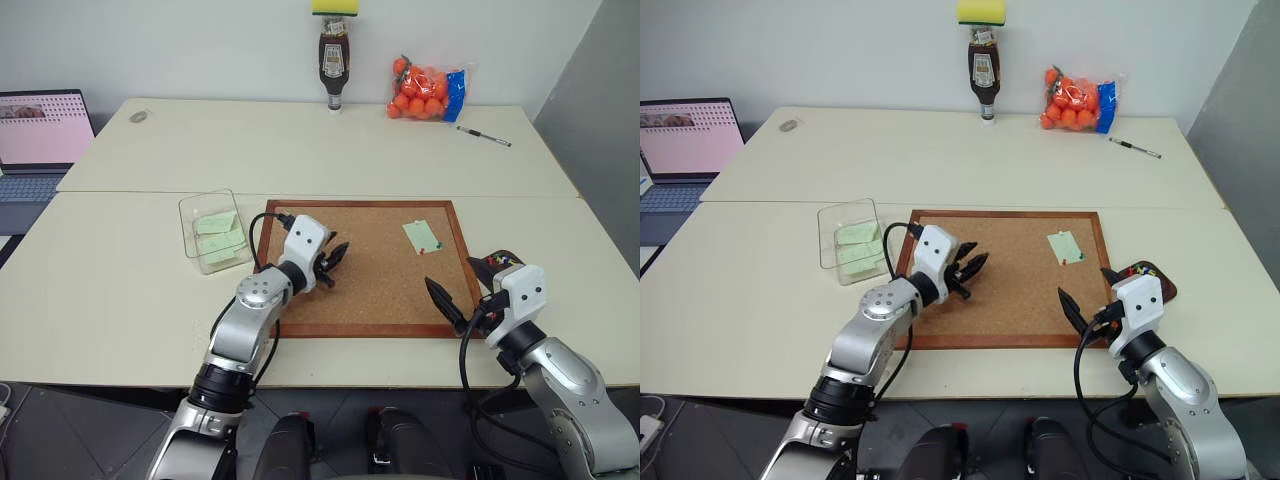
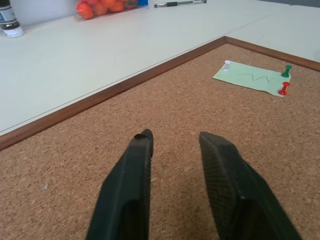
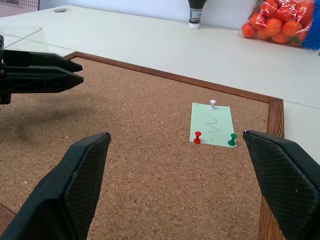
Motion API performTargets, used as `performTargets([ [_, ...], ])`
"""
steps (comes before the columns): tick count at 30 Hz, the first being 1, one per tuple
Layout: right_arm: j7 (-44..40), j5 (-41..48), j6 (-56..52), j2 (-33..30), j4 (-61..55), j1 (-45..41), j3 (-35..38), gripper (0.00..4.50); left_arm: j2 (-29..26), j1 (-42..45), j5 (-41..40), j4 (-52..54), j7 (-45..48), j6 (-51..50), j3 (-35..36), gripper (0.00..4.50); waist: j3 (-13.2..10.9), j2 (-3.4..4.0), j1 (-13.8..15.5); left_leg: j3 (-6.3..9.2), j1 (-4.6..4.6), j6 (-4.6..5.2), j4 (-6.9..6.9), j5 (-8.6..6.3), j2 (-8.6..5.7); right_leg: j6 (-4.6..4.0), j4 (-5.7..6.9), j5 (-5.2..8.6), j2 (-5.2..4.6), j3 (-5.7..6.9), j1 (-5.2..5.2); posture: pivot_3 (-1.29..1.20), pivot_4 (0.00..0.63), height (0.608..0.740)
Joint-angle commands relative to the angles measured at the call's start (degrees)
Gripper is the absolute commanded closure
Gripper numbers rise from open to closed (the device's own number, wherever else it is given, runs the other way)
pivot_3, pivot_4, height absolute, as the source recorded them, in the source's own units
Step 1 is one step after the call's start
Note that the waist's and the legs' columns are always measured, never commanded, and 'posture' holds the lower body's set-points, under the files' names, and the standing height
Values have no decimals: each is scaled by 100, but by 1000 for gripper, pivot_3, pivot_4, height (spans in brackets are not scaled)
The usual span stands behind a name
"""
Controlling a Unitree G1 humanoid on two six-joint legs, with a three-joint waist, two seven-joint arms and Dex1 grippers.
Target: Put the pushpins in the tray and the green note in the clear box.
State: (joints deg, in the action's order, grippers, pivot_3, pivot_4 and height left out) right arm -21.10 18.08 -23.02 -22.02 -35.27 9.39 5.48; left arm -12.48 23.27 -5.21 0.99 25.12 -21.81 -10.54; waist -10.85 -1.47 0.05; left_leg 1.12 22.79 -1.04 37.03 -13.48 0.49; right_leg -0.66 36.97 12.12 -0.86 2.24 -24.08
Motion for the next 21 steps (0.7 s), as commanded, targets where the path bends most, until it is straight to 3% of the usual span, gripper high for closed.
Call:
performTargets([
  [1,16,75,-22,-43,-263,-68,127,0,11,88,99,-1,68,216,-87,3800,0,0,0,0,0,0,0,0,0,0,0,0,1,0,0,0,150,740],
  [5,-11,88,-49,-86,-226,-127,152,0,-25,67,189,-148,102,298,-108,4443,0,0,0,0,0,0,0,0,0,0,0,0,2,0,0,0,150,740],
  [13,65,199,-395,-96,-203,-406,152,0,16,112,199,-704,266,317,-127,4443,0,0,-1,-1,0,0,0,0,0,0,0,0,3,0,0,0,150,740],
  [21,484,324,-1636,-56,791,-1969,180,0,13,161,293,-1079,393,332,-154,4443,3,2,0,-3,-7,1,4,1,0,8,3,-6,6,-1,5,0,150,740],
])
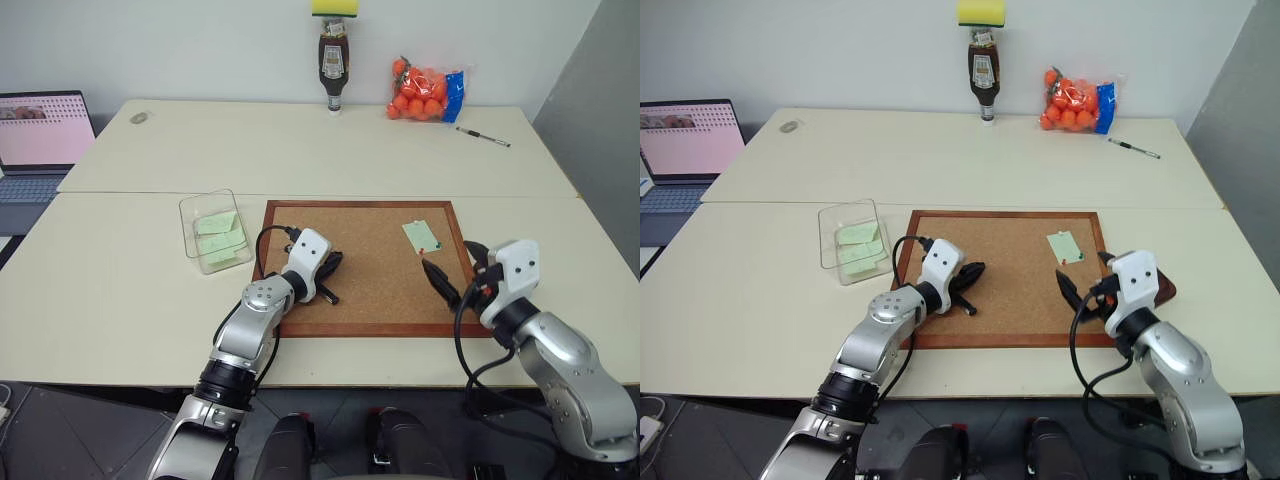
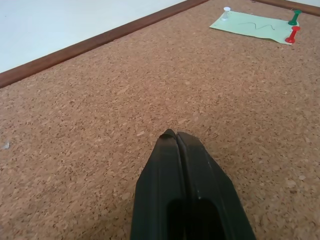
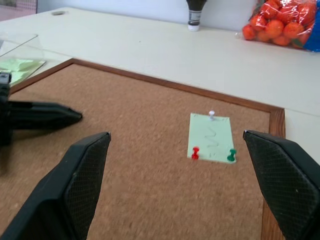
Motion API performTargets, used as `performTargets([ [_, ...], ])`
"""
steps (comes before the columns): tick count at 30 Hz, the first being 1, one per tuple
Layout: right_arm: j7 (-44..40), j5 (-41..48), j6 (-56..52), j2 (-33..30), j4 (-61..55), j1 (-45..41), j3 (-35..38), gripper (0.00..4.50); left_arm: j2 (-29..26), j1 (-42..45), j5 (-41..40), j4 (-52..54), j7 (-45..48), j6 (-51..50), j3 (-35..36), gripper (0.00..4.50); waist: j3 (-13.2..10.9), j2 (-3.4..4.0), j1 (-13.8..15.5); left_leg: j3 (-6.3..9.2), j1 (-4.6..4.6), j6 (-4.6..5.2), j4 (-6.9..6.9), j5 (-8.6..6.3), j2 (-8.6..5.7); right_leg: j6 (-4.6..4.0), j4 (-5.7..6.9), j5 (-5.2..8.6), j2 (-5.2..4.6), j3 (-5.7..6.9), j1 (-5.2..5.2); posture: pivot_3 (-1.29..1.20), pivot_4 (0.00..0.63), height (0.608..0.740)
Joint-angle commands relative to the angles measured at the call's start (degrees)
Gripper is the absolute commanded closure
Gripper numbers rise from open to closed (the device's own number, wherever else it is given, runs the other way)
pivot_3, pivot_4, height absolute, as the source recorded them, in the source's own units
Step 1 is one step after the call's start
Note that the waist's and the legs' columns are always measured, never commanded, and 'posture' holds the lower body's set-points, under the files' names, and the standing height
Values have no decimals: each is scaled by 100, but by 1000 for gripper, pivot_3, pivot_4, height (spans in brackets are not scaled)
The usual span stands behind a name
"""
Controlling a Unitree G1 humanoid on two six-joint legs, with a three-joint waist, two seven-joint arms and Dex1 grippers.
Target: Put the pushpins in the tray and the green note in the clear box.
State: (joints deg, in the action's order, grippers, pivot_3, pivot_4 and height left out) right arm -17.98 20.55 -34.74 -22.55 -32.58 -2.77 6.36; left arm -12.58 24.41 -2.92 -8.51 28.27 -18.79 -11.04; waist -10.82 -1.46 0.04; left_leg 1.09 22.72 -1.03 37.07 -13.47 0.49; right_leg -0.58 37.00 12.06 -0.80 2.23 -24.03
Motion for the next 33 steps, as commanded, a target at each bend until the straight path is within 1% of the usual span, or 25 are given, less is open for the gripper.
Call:
performTargets([
  [1,172,59,-521,-7,685,-932,57,0,33,60,70,-152,76,38,-104,4443,1,1,-5,0,0,1,0,0,-1,0,0,0,0,-1,1,0,150,740],
  [4,211,-38,-776,77,1535,-1813,-127,0,64,73,83,-190,77,52,-113,4443,3,4,-2,-8,-2,4,0,2,-3,2,3,-3,6,-4,2,0,150,740],
  [7,273,-197,-781,234,2598,-2662,-248,0,98,63,92,-178,78,50,-122,4443,4,6,-15,-19,0,4,-1,3,-2,2,4,-4,14,-10,-2,0,150,740],
  [8,260,-264,-747,248,2861,-2837,-277,0,110,74,98,-190,78,49,-122,4443,6,9,-13,-26,-1,4,0,3,-1,4,6,-6,16,-15,-3,0,150,740],
  [11,89,-668,-196,255,4189,-3510,-541,0,159,98,115,-202,67,61,-114,4443,7,11,5,-23,4,5,-2,3,0,4,1,-6,19,-12,-4,0,150,740],
  [16,-54,-894,373,368,5282,-3968,-626,0,196,84,131,-158,53,53,-110,4443,7,11,15,-31,9,6,-2,3,-2,4,-3,-6,16,-20,-5,0,150,740],
  [21,-120,-1046,675,432,5765,-4111,-624,0,205,67,138,-129,45,47,-107,4443,7,12,7,-29,6,6,-2,3,-1,3,2,-7,15,-18,-6,0,150,740],
  [22,-133,-1075,717,446,5820,-4119,-620,361,205,66,141,-129,45,46,-106,4500,7,12,7,-29,6,6,-2,3,-1,3,3,-7,16,-18,-6,0,150,740],
  [23,-142,-1104,753,455,5867,-4121,-618,378,206,63,145,-117,42,38,-108,4500,7,12,6,-28,5,6,-2,3,0,3,3,-7,16,-17,-6,0,150,740],
  [24,-148,-1127,786,462,5912,-4122,-617,703,207,61,147,-109,41,32,-110,4500,7,13,4,-28,5,6,-2,3,0,3,4,-7,16,-17,-6,0,150,740],
  [26,-144,-1168,834,473,6000,-4133,-618,1061,208,61,150,-104,42,29,-114,4500,7,13,4,-28,5,6,-2,3,0,3,4,-7,16,-18,-6,0,150,740],
  [27,-135,-1193,867,486,6069,-4148,-612,1351,208,65,151,-109,45,33,-116,4500,8,13,4,-29,6,6,-2,3,0,3,4,-7,16,-18,-6,0,150,740],
  [28,-125,-1213,895,498,6130,-4163,-606,1432,209,69,151,-115,47,37,-117,4500,8,13,4,-29,5,6,-1,3,-1,3,4,-7,16,-19,-5,0,150,740],
  [29,-122,-1231,917,508,6174,-4176,-597,1665,210,71,152,-119,49,39,-118,4500,7,13,3,-29,5,6,-1,3,-1,3,4,-7,16,-19,-5,0,150,740],
  [30,-111,-1255,945,516,6227,-4192,-594,1760,212,75,154,-126,50,44,-120,4500,7,13,3,-30,5,6,-1,3,-1,3,4,-7,16,-20,-5,0,150,740],
  [33,-12,-1335,1042,532,6434,-4258,-539,2358,222,82,161,-129,47,46,-129,4500,8,13,1,-29,5,6,-2,3,-1,3,4,-7,16,-19,-6,0,150,740],
])
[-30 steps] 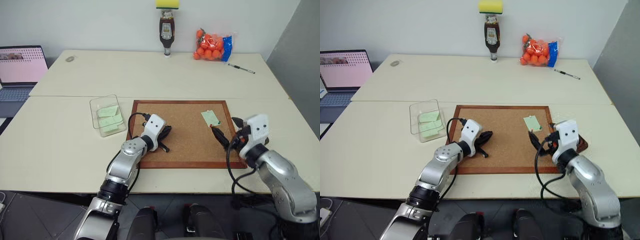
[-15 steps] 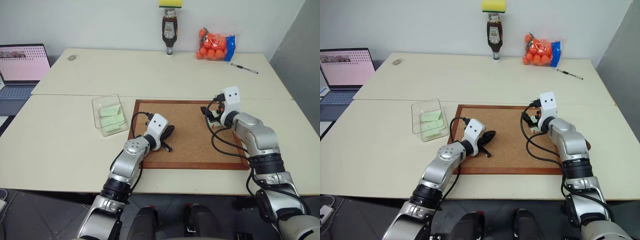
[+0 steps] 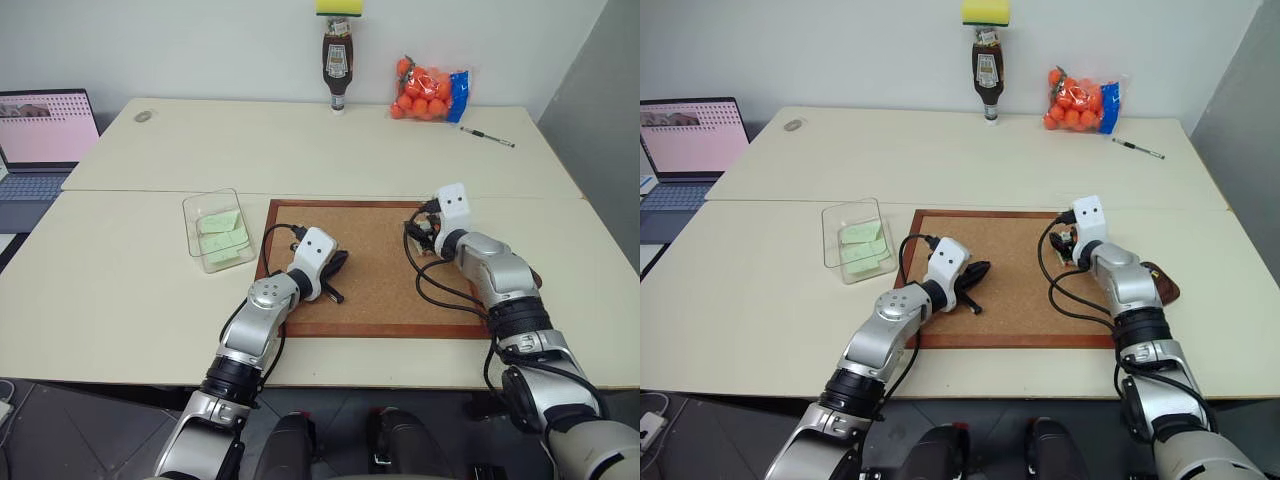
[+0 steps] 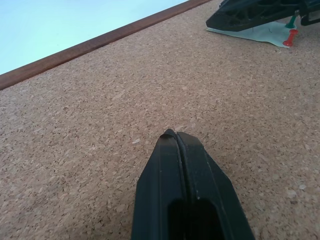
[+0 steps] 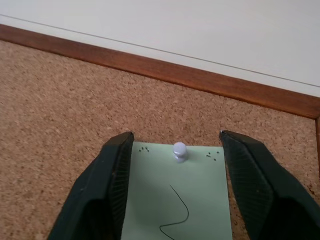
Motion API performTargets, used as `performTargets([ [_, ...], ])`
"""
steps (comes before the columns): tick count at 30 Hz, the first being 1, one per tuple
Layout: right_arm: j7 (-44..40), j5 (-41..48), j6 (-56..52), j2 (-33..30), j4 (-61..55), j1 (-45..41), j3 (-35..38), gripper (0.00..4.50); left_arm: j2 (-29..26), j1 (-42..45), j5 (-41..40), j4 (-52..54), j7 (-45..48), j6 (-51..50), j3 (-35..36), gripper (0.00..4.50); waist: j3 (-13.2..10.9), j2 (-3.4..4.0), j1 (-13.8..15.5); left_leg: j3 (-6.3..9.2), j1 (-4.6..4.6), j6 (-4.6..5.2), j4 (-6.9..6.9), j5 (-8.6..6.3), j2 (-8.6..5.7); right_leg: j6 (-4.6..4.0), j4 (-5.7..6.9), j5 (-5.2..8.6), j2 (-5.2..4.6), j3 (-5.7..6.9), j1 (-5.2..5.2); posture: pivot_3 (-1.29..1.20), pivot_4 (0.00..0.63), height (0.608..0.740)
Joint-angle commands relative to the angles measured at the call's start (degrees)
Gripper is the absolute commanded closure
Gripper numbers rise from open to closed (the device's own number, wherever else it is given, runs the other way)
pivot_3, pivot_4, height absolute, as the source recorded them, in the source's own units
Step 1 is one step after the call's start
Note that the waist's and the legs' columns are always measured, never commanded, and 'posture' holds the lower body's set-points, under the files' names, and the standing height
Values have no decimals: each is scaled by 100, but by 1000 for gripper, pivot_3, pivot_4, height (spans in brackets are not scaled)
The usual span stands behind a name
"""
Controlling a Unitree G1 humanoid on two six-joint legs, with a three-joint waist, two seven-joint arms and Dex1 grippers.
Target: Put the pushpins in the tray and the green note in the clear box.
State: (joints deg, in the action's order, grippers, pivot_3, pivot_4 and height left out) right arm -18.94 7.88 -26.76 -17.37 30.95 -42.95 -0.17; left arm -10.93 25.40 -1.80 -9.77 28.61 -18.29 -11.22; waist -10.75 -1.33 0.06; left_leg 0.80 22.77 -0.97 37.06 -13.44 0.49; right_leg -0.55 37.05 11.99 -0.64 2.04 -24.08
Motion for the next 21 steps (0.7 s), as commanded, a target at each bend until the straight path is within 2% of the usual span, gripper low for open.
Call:
performTargets([
  [1,103,-78,266,18,131,-257,130,2587,58,-17,53,-4,14,-2,-113,4500,0,0,-1,0,0,0,0,0,0,0,1,0,0,0,0,0,150,740],
  [2,113,-79,285,22,165,-269,141,2694,59,-18,55,-5,14,0,-111,4500,0,0,-1,1,-1,0,0,0,0,0,1,0,0,1,0,0,150,740],
  [10,125,-94,357,26,188,-282,183,4391,80,-43,70,7,-5,-11,-126,4500,0,1,0,1,-1,0,1,0,0,0,1,0,0,0,1,0,150,740],
  [21,327,122,224,175,-946,123,382,4486,108,-26,160,-85,-48,-118,-193,4500,0,1,-6,-1,5,0,-2,0,0,1,-3,-1,0,-2,-4,0,150,740],
])
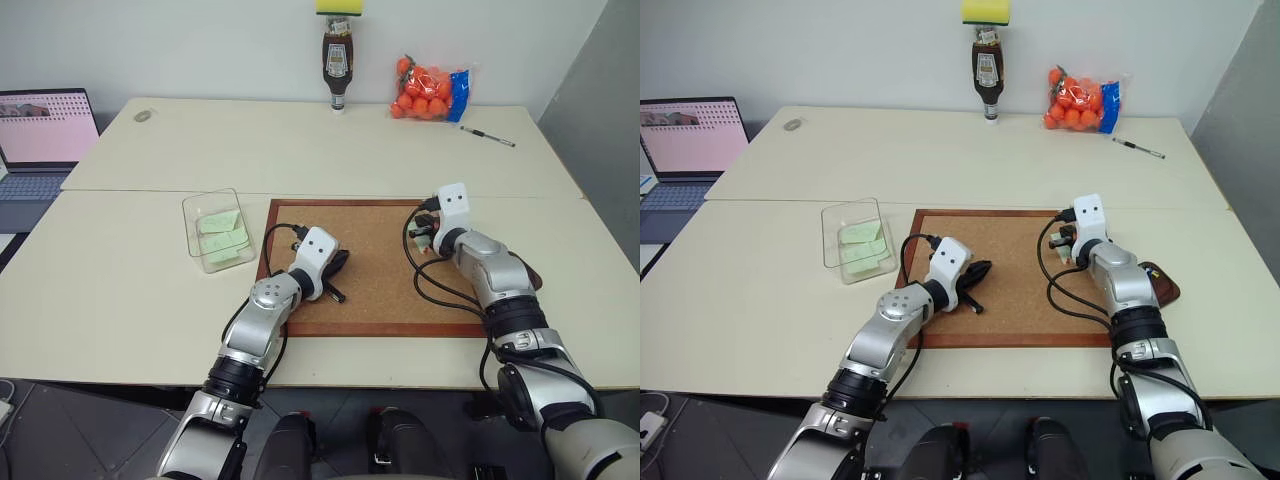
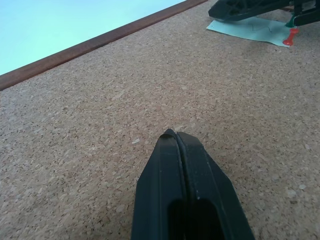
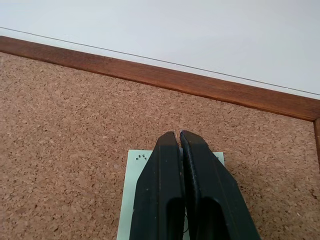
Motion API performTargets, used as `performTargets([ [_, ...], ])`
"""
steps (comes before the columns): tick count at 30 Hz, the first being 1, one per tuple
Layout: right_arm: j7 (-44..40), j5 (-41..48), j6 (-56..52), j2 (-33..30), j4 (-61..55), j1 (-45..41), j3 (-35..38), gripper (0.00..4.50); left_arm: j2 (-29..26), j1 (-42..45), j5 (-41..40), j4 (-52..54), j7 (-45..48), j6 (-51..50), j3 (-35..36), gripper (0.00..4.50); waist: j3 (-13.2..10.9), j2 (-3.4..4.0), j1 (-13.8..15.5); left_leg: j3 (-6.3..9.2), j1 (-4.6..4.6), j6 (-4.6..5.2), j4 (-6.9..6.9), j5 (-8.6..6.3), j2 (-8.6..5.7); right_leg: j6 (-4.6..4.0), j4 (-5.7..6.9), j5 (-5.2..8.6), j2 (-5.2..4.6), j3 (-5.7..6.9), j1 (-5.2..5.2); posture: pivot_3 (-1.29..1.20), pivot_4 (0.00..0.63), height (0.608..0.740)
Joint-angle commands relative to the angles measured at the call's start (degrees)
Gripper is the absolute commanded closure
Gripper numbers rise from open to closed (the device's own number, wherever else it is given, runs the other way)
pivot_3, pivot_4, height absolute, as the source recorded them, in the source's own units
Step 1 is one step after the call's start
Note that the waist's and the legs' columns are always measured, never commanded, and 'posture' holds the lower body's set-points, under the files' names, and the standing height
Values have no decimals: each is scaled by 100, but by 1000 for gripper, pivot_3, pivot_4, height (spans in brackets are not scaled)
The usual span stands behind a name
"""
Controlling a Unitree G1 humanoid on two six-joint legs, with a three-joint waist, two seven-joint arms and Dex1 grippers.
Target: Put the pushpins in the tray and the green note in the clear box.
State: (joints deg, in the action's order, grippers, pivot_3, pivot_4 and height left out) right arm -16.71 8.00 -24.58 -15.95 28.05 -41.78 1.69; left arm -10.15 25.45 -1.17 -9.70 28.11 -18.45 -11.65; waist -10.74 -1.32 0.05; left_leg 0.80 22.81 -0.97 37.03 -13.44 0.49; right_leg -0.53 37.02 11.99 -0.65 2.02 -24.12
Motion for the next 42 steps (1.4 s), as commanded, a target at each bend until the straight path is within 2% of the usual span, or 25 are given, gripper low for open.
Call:
performTargets([
  [1,128,107,-11,55,-732,47,209,4486,31,-30,102,-101,4,-108,-152,4500,0,0,-9,0,-1,0,1,0,0,0,1,0,0,0,0,0,150,740],
  [8,258,123,-212,155,-1304,301,296,4486,45,-53,136,-85,23,-156,-171,4500,2,2,-5,3,-5,0,1,0,1,0,3,0,1,4,3,0,150,740],
  [13,320,238,-582,-53,-2276,670,567,4486,49,-79,139,-35,43,-178,-191,4500,2,4,5,1,-4,0,2,0,0,0,1,0,0,0,3,0,150,740],
  [16,362,327,-965,-244,-3119,1100,793,4486,47,-104,138,6,46,-183,-195,4500,3,4,34,6,2,0,1,0,-1,2,-5,1,-1,7,3,0,150,740],
  [20,470,444,-1662,-487,-4610,2332,1306,4486,58,-131,119,21,77,-156,-211,4500,9,13,63,4,2,0,-2,-1,0,3,-8,2,-4,4,3,0,150,740],
  [22,548,469,-1891,-511,-4969,2747,1499,4486,65,-132,116,17,73,-146,-216,4500,10,12,73,11,3,-1,-3,-1,-2,3,-9,6,-5,12,3,0,150,740],
  [27,665,386,-1983,-621,-4969,3117,1656,4486,82,-96,114,-29,92,-114,-241,4500,16,22,6,7,-9,0,1,0,-1,10,-3,1,-6,4,4,0,150,740],
  [37,802,333,-1890,-689,-4401,3061,1714,4486,133,-27,140,-103,90,-62,-266,4500,17,23,24,10,1,6,1,4,-6,10,-8,1,0,7,7,0,150,740],
  [39,827,330,-1903,-697,-4367,3061,1718,4013,130,-50,145,-80,93,-62,-269,4500,16,22,25,6,3,6,2,4,-9,10,-11,1,-3,4,7,0,150,740],
  [40,836,335,-1911,-699,-4364,3062,1719,3961,131,-54,147,-77,94,-62,-268,4500,16,22,23,6,3,6,1,4,-10,10,-11,1,-4,4,6,0,150,740],
  [42,870,358,-1979,-687,-4438,3107,1734,3411,125,-69,150,-62,96,-66,-262,4500,16,23,21,4,2,6,2,4,-10,11,-10,1,-5,4,6,0,150,740],
])
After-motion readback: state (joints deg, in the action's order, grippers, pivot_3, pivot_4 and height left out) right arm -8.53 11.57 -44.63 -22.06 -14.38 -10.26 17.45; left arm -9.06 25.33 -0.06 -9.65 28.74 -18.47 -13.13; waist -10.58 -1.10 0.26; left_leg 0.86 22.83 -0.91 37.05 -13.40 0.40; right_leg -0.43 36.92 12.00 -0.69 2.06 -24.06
